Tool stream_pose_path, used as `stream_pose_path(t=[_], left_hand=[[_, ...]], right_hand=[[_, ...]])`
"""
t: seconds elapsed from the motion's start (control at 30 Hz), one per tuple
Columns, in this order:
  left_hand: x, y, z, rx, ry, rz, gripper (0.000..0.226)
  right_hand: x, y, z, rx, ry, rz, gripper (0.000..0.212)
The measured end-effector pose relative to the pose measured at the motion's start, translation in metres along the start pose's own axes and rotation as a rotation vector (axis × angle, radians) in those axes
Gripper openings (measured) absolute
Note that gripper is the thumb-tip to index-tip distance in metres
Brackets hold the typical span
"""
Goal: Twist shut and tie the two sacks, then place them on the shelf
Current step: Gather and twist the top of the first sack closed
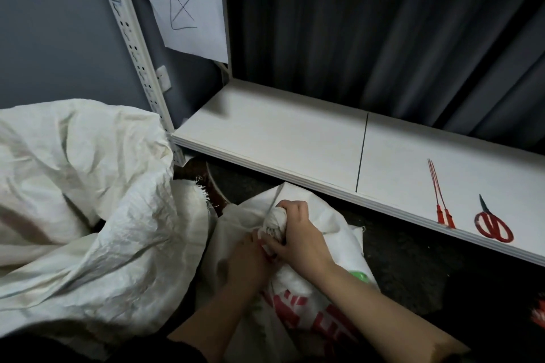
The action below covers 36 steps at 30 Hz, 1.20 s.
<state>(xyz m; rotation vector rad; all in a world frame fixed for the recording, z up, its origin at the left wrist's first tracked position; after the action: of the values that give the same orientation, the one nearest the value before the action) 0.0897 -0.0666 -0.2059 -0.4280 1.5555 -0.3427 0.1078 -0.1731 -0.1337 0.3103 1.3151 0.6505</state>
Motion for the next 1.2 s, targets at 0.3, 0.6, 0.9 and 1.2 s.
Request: stream_pose_path(t=[0.3,0.6,0.9,1.2], left_hand=[[0.014,0.0,-0.01,-0.212,0.104,0.011,0.089],[-0.014,-0.005,-0.025,-0.152,0.396,-0.098,0.109],[-0.05,-0.026,-0.061,-0.054,0.496,-0.185,0.103],[-0.049,-0.027,-0.07,-0.014,0.3,-0.034,0.053]], right_hand=[[0.009,-0.029,-0.005,0.081,0.001,-0.006,0.065],[0.012,-0.029,-0.018,-0.07,0.115,-0.074,0.062],[-0.017,0.024,-0.009,-0.124,0.049,-0.159,0.059],[0.02,0.018,-0.036,-0.053,0.048,-0.057,0.06]])
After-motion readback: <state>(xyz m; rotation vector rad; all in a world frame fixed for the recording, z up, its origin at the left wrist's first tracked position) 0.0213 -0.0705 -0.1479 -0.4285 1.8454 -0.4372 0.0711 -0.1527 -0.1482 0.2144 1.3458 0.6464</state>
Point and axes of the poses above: each hand's wrist, its own z-axis towards the middle knuckle, its own x-axis out of the palm, y = z × x, the point moved 5 cm from there along z, towards the middle knuckle, and after that the axes turned 10 degrees about -y, right-handed, at the moved point
